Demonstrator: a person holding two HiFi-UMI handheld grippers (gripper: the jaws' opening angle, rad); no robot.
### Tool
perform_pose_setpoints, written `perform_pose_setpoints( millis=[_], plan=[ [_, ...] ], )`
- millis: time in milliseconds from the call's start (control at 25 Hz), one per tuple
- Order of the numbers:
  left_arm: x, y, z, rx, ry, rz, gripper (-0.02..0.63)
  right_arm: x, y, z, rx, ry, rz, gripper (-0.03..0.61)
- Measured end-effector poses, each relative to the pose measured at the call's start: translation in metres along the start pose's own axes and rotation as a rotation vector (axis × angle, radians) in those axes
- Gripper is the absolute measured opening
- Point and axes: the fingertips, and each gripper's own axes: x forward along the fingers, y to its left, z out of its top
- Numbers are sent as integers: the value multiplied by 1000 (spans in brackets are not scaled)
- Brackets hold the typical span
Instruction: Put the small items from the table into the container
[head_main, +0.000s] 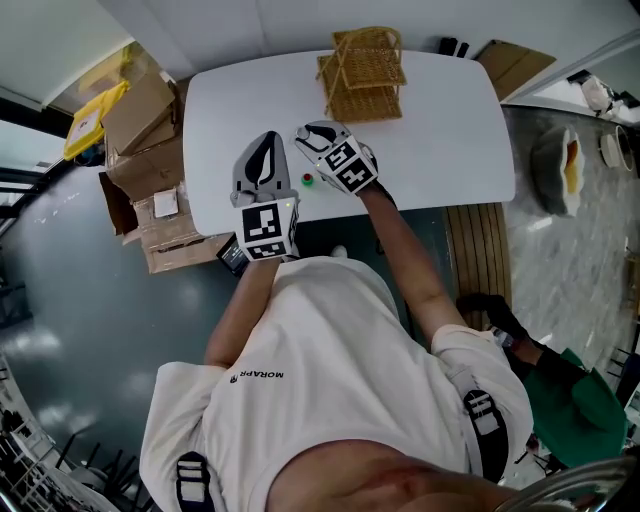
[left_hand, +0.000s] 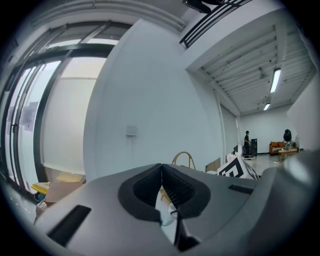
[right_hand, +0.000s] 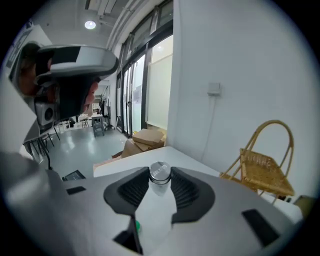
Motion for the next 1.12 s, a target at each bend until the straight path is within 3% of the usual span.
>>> perform_pose_setpoints(
  millis=[280, 1120],
  plan=[
    [4, -11, 0, 6, -1, -19, 5, -26, -21, 15, 63, -79, -80, 146],
    [16, -31, 2, 22, -7, -59, 4, -99, -137, 43, 239, -245, -457, 146]
  ],
)
